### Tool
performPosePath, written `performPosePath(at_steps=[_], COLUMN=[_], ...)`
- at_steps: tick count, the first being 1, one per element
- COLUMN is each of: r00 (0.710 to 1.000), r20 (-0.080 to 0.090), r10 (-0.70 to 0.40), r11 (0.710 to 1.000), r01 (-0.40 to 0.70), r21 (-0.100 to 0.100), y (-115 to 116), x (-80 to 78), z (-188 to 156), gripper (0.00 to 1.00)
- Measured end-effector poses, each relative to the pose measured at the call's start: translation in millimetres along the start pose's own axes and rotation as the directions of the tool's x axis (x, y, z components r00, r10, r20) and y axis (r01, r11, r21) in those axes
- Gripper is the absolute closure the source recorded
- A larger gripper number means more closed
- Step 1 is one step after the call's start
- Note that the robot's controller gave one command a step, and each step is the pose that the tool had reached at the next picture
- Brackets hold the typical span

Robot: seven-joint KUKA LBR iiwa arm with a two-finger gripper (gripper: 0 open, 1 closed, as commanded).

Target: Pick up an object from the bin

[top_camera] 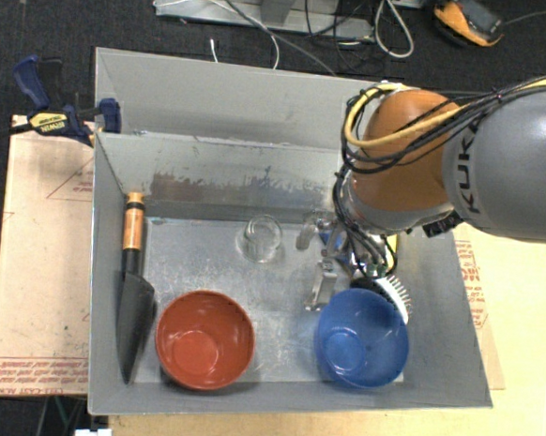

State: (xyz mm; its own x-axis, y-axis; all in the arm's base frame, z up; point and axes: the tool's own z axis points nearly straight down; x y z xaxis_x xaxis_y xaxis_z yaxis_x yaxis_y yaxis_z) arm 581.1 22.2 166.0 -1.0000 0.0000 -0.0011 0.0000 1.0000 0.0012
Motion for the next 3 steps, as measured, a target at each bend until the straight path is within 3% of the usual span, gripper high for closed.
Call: performPosePath(at_steps=[1, 2, 3], r00=[0.896, 0.875, 0.828], r20=[-0.005, 0.005, 0.008], r10=[-0.443, -0.484, -0.561], r11=[0.896, 0.875, 0.828], r01=[0.443, 0.484, 0.561], r21=[-0.003, 0.001, 0.0], y=[-67, -82, -65], x=[-13.5, -0.7, 90.2], z=[98, 42, 64], gripper=[0.0, 0.0, 0.0])
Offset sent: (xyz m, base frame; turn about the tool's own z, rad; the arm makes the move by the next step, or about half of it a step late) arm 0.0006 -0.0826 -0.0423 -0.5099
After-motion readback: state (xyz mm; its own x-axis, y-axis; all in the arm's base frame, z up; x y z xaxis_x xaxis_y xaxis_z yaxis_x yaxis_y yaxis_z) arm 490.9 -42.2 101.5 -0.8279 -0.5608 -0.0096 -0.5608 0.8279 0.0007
